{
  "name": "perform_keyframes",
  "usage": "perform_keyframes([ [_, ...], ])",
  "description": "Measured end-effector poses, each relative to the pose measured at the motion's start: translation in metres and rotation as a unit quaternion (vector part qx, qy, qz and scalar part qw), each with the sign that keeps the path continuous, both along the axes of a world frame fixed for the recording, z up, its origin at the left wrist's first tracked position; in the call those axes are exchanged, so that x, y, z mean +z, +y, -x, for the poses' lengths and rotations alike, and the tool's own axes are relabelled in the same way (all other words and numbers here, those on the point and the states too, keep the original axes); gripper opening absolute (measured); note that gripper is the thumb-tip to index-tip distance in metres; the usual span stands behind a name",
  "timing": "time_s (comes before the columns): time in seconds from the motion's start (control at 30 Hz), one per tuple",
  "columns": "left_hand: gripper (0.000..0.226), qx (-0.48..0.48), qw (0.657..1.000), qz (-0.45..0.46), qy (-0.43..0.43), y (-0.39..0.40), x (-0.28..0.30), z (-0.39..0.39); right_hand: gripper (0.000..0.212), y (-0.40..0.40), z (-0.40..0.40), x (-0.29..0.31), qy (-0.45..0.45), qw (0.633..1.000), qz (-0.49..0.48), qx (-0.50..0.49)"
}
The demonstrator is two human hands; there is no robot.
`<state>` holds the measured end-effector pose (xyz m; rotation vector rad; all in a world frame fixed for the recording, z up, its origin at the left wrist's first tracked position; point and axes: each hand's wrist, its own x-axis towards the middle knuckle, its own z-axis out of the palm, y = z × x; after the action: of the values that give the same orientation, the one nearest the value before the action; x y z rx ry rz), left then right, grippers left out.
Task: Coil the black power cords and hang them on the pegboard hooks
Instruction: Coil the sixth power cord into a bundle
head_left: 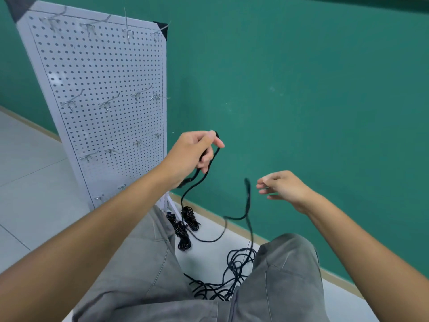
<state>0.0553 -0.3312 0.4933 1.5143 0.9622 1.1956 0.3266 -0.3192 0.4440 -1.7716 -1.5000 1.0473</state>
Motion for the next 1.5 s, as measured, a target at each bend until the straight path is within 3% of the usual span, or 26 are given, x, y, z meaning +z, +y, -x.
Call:
perform_keyframes([
  [0.17, 0.042, -0.047, 0.998, 0.019, -0.022, 0.001, 0.019, -0.001, 0.013, -0.009, 0.029, 0.026, 0.056, 0.992, -0.104, 0.040],
  [0.23, 0.043, -0.059, 0.997, 0.026, -0.039, -0.001, 0.024, -0.003, 0.023, -0.012, 0.043, 0.035, 0.075, 0.984, -0.144, 0.074],
  [0.3, 0.043, -0.079, 0.994, 0.034, -0.065, -0.003, 0.027, -0.004, 0.030, -0.015, 0.054, 0.040, 0.071, 0.977, -0.171, 0.107],
  [0.4, 0.044, -0.117, 0.987, 0.051, -0.098, -0.007, 0.035, -0.002, 0.021, -0.018, 0.067, 0.039, 0.052, 0.970, -0.197, 0.133],
  [0.6, 0.038, -0.171, 0.980, 0.005, -0.102, -0.012, 0.038, 0.005, 0.017, -0.027, 0.080, 0.041, 0.164, 0.954, -0.239, 0.076],
  [0.73, 0.048, -0.179, 0.978, -0.045, -0.098, -0.017, 0.028, 0.013, 0.016, -0.042, 0.078, 0.054, 0.219, 0.945, -0.237, 0.054],
  [0.93, 0.051, -0.106, 0.988, -0.103, -0.037, -0.037, 0.003, 0.010, 0.015, -0.064, 0.086, 0.062, 0.253, 0.942, -0.217, 0.044],
  [1.03, 0.033, -0.045, 0.990, -0.072, -0.109, -0.048, -0.012, 0.013, 0.013, -0.074, 0.095, 0.062, 0.276, 0.938, -0.207, 0.037],
  [1.1, 0.034, -0.045, 0.987, -0.034, -0.152, -0.053, -0.023, 0.015, 0.012, -0.077, 0.100, 0.060, 0.294, 0.934, -0.199, 0.037],
  [1.3, 0.051, -0.128, 0.950, 0.101, -0.265, -0.066, -0.037, 0.019, 0.010, -0.079, 0.112, 0.050, 0.108, 0.959, -0.245, 0.094],
  [1.43, 0.056, -0.155, 0.938, 0.144, -0.274, -0.074, -0.041, 0.022, 0.008, -0.077, 0.113, 0.043, 0.019, 0.957, -0.256, 0.134],
  [1.5, 0.055, -0.147, 0.937, 0.157, -0.274, -0.079, -0.042, 0.020, 0.016, -0.078, 0.115, 0.046, 0.022, 0.956, -0.261, 0.131],
])
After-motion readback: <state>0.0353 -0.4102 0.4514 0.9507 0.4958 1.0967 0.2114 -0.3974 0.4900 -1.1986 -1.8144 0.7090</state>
